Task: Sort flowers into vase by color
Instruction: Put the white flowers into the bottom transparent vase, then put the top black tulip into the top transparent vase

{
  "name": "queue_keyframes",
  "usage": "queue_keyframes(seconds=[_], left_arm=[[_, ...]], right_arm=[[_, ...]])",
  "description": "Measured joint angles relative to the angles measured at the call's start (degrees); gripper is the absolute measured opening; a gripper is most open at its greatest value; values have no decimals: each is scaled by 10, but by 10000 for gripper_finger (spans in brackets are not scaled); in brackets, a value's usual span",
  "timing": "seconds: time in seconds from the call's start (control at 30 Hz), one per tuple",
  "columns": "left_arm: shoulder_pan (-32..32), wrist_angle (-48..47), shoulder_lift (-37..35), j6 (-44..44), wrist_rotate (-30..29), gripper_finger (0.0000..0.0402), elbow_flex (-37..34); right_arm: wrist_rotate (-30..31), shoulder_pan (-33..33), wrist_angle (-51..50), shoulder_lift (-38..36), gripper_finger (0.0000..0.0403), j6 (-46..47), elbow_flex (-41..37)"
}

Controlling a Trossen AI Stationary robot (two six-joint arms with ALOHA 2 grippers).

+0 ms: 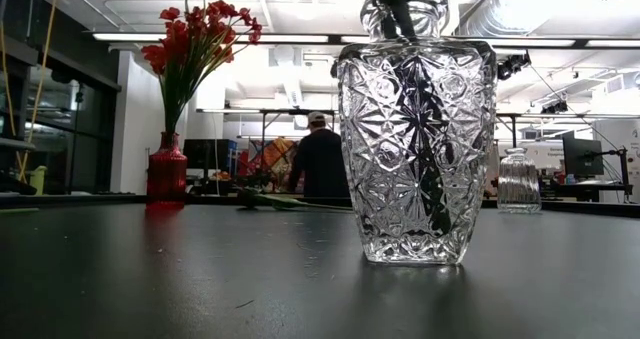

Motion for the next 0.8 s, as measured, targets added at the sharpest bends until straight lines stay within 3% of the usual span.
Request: queue_keyframes(seconds=[0.17, 0.4, 0.6, 0.7, 0.8], left_arm=[[1, -4, 0, 14, 0, 188, 0], [1, -6, 0, 20, 0, 188, 0], [1, -6, 0, 35, 0, 188, 0], [1, -6, 0, 46, 1, 188, 0], [1, -7, 0, 49, 10, 188, 0]], right_arm=[[-32, 0, -157, -63, 249, 13, 0], [-55, 20, -323, -181, 262, 82, 0], [-117, 39, -271, -272, 261, 156, 0], [-56, 46, -232, -324, 256, 128, 1], [89, 47, -244, -365, 252, 63, 1]])
